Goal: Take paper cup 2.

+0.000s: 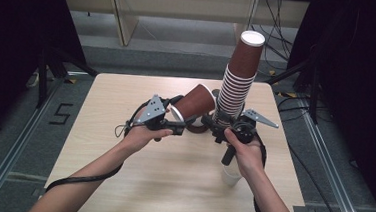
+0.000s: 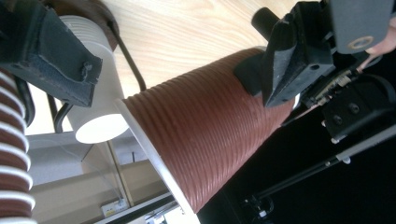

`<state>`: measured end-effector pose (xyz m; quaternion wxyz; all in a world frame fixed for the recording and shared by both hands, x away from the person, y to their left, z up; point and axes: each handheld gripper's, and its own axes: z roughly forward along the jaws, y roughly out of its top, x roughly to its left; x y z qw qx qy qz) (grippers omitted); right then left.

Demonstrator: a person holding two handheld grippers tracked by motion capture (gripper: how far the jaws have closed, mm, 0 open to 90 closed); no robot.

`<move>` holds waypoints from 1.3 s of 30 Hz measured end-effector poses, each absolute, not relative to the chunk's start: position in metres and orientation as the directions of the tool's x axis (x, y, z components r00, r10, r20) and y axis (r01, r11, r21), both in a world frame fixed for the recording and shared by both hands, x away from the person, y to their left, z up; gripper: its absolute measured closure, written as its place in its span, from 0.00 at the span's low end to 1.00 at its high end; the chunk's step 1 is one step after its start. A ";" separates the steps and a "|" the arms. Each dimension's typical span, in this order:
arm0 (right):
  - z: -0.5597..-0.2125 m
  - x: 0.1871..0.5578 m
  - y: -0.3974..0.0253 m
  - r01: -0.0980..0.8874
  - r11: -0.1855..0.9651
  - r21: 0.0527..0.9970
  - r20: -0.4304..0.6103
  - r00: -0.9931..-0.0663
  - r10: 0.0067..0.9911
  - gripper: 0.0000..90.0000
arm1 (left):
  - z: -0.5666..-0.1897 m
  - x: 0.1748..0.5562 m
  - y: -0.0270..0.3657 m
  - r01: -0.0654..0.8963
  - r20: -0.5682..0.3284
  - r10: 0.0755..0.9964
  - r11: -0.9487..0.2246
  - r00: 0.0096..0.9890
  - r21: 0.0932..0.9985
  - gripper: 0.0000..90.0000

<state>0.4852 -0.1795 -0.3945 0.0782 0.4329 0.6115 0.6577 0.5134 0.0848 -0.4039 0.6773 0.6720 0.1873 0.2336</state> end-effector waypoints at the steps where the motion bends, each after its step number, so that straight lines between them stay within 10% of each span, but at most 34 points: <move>1: -0.395 0.485 -0.179 0.439 -0.255 0.861 0.494 -0.604 0.625 0.14 | -0.405 0.513 0.085 -0.072 0.065 0.572 -0.011 0.818 0.997 0.22; 39: -0.402 0.493 -0.167 0.525 -0.396 0.754 0.655 -0.548 0.520 0.10 | -0.408 0.507 0.079 -0.118 0.099 0.576 -0.004 0.812 0.993 0.22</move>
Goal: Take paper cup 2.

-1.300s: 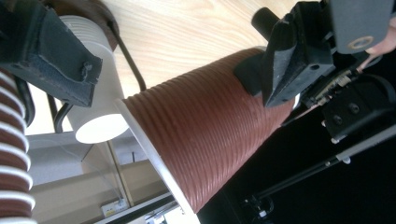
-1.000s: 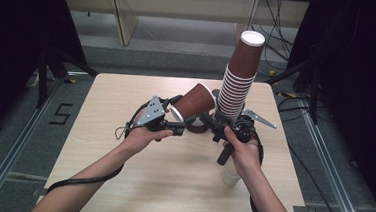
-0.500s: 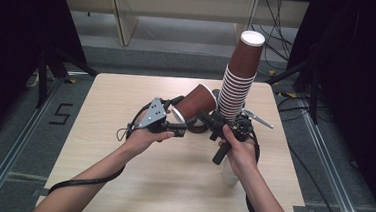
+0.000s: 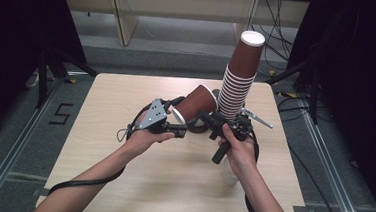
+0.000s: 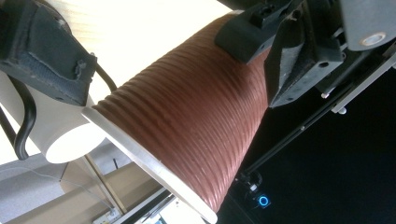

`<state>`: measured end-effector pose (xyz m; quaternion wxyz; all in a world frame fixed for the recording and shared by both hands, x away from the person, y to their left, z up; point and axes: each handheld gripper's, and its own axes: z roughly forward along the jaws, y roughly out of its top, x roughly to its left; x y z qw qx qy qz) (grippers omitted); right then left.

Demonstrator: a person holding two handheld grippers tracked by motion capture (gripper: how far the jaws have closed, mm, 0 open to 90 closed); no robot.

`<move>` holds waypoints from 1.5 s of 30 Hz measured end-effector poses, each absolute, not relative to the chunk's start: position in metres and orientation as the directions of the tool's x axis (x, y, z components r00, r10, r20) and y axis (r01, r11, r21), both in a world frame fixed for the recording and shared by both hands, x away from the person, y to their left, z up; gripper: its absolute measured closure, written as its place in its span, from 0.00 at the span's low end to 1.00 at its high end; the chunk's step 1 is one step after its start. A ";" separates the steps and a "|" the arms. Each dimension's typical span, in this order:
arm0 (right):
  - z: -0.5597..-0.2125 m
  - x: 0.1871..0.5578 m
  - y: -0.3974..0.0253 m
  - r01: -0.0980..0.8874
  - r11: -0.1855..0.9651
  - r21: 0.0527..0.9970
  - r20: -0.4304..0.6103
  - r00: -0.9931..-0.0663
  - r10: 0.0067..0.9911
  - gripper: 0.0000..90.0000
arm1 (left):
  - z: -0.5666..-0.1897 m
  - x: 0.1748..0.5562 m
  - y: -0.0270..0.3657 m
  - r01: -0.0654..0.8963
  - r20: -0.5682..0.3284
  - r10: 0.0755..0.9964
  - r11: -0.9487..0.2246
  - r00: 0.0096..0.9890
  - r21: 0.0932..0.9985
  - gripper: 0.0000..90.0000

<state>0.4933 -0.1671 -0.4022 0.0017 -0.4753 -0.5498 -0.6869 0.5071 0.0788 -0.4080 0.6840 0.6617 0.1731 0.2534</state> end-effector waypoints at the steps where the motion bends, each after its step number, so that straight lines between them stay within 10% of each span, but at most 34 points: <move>1: -0.403 0.493 -0.167 0.527 -0.400 0.750 0.660 -0.546 0.516 0.10 | -0.408 0.507 0.079 -0.117 0.099 0.576 -0.005 0.812 0.993 0.22; 45: -0.405 0.504 -0.156 0.594 -0.542 0.595 0.804 -0.457 0.382 0.01 | -0.405 0.505 0.071 -0.141 0.115 0.581 -0.001 0.806 0.990 0.22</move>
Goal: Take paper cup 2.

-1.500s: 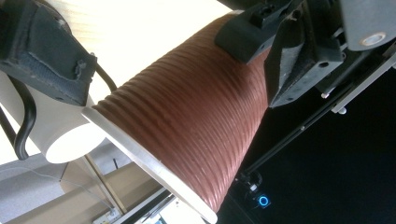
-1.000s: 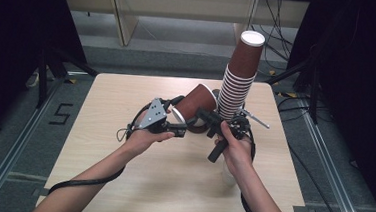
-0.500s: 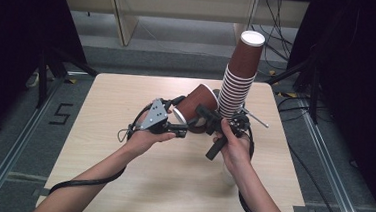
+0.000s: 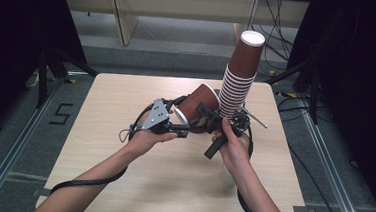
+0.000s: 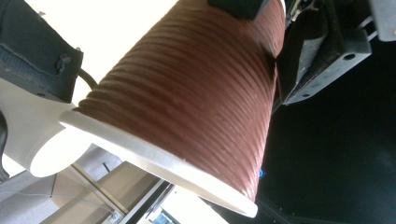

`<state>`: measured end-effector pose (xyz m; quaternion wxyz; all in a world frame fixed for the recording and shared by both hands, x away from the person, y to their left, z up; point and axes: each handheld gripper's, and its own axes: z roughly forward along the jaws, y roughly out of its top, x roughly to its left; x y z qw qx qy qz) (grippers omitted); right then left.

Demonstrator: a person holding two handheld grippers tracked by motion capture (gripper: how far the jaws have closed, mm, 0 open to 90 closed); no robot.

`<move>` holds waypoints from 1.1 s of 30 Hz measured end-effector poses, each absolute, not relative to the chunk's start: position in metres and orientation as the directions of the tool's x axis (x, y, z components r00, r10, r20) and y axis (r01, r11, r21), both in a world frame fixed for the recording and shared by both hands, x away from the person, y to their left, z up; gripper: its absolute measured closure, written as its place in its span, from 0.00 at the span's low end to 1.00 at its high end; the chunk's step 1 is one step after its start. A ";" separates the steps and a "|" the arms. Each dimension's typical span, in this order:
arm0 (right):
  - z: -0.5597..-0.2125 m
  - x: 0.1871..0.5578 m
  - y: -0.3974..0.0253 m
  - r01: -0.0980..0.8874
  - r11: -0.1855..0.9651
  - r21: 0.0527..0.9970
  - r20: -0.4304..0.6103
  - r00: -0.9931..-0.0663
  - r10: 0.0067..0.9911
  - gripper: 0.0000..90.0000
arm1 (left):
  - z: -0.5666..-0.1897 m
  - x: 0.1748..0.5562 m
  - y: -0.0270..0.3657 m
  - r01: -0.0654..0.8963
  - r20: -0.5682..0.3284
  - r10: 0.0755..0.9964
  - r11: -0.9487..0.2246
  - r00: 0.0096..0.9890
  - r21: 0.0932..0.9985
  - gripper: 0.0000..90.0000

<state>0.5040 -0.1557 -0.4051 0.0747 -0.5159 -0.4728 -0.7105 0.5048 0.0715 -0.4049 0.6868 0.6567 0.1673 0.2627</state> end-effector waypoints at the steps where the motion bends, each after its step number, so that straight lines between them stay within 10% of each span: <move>1: -0.405 0.504 -0.156 0.596 -0.543 0.591 0.806 -0.454 0.379 0.01 | -0.405 0.505 0.071 -0.144 0.119 0.578 -0.003 0.808 0.990 0.22; 33: -0.401 0.508 -0.152 0.579 -0.553 0.599 0.800 -0.459 0.386 0.12 | -0.407 0.501 0.064 -0.143 0.150 0.549 -0.054 0.823 0.988 0.20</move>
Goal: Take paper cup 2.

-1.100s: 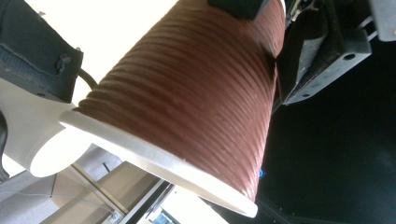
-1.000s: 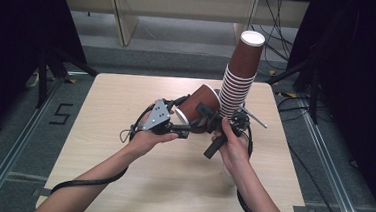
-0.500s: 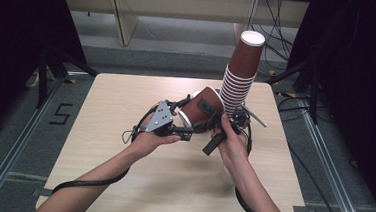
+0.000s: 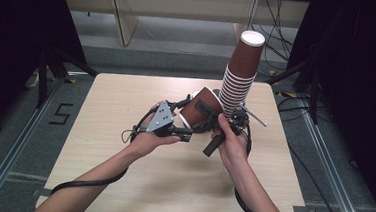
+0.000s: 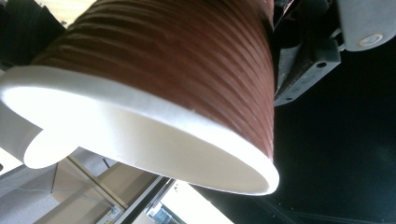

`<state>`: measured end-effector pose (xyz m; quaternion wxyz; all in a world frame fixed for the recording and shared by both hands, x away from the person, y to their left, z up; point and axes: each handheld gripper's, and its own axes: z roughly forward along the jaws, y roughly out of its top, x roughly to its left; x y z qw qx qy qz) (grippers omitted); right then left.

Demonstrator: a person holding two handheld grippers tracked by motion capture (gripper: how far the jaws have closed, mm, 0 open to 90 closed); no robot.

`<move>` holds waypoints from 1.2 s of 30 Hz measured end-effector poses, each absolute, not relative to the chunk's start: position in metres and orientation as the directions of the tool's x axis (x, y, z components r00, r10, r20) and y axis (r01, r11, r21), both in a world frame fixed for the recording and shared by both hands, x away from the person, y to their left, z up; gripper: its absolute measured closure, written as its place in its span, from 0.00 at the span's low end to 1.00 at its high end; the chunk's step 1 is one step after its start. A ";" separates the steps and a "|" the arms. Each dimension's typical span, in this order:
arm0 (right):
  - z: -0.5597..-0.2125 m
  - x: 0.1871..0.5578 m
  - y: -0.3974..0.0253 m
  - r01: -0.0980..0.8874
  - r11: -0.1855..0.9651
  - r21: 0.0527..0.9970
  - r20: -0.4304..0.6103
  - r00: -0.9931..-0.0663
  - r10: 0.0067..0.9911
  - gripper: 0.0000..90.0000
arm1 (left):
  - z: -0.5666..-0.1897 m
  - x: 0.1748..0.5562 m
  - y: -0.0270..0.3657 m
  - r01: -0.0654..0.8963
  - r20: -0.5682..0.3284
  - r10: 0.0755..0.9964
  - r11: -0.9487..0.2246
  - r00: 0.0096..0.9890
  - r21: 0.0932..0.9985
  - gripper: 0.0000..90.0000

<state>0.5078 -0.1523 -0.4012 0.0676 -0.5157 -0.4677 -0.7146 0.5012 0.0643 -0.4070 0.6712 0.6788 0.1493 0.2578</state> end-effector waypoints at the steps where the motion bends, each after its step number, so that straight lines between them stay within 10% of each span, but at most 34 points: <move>1: -0.400 0.507 -0.152 0.579 -0.548 0.603 0.797 -0.461 0.390 0.12 | -0.407 0.501 0.065 -0.145 0.152 0.549 -0.057 0.822 0.988 0.20; 36: -0.385 0.506 -0.164 0.461 -0.500 0.733 0.680 -0.532 0.505 0.21 | -0.404 0.497 0.069 -0.146 0.179 0.544 -0.103 0.820 0.984 0.14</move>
